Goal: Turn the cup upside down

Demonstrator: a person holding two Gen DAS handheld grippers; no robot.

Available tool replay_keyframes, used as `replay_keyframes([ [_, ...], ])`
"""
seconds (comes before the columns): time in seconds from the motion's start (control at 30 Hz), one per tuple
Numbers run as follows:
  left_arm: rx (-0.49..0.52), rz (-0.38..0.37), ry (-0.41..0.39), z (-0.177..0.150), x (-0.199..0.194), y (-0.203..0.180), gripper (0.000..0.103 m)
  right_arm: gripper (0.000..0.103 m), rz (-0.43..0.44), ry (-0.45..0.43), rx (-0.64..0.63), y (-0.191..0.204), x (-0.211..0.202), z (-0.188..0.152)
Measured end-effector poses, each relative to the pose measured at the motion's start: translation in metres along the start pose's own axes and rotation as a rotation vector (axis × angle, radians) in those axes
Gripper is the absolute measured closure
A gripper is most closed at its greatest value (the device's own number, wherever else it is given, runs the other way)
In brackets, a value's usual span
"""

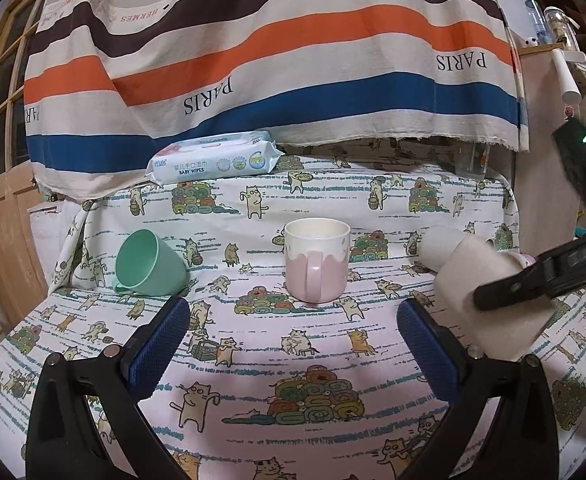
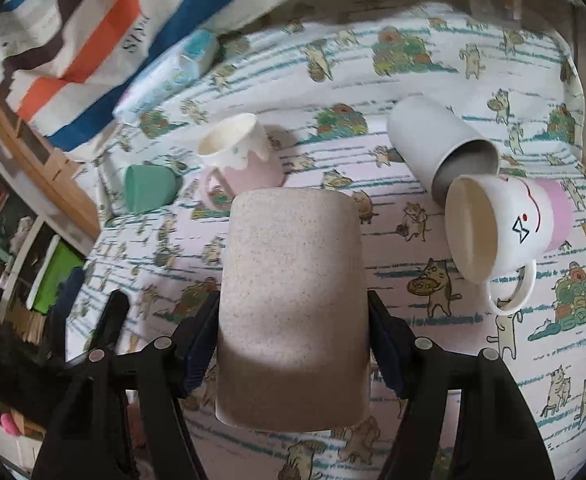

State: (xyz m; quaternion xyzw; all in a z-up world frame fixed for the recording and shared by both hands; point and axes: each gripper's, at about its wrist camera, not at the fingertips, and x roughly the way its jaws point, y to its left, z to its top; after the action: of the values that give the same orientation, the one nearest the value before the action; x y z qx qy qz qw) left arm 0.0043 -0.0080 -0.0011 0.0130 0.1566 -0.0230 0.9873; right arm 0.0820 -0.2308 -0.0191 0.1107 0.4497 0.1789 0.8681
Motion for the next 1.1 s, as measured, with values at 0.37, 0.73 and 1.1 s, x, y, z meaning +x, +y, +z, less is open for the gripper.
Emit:
replay_keyframes([
  [0.37,-0.001,0.001,0.002,-0.001,0.0,0.001,0.0,0.017,0.016,-0.042,-0.083,0.004,0.022,-0.011],
  [0.73,0.0,0.0,0.001,-0.001,0.001,0.002,0.0,0.012,-0.063,-0.397,-0.176,-0.04,-0.043,-0.041],
  [1.1,0.038,0.006,-0.001,-0.001,0.0,-0.007,0.0,0.0,-0.278,-0.695,-0.201,-0.066,-0.082,-0.064],
])
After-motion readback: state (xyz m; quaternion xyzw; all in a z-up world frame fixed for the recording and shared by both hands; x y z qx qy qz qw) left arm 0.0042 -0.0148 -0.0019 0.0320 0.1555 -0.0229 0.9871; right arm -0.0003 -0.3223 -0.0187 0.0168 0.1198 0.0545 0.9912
